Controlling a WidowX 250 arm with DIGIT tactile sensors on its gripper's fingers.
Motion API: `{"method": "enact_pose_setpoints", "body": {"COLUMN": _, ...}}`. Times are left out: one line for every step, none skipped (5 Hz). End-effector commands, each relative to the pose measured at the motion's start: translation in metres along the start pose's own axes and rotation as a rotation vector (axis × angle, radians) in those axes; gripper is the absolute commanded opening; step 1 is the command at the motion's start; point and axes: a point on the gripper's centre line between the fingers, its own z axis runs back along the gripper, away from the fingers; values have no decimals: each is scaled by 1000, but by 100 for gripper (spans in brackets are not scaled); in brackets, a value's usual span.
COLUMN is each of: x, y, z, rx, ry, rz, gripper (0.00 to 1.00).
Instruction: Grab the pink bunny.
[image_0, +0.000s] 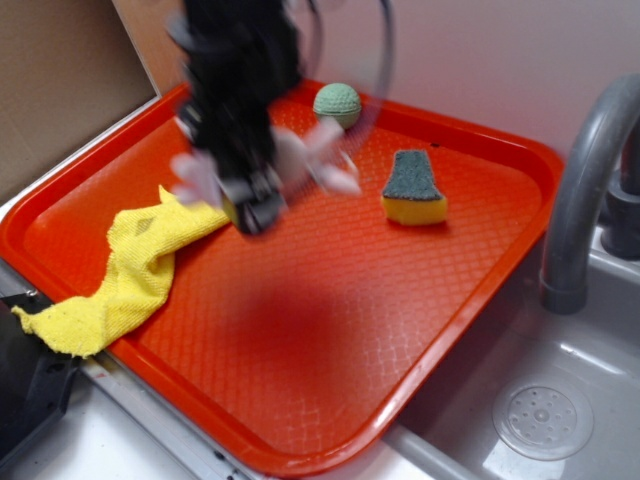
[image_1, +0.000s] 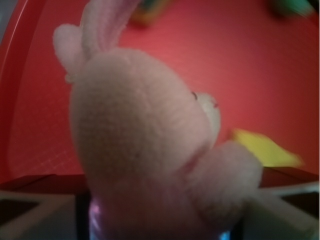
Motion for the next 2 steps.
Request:
{"method": "enact_pose_setpoints", "body": {"x": -30, "y": 50, "z": 103, "rx": -97, "ry": -163, "rz": 361, "gripper": 0}}
{"method": "enact_pose_setpoints", "body": {"x": -22, "y": 65, "z": 105, "rx": -152, "ry": -184, "rz": 370, "gripper": 0}}
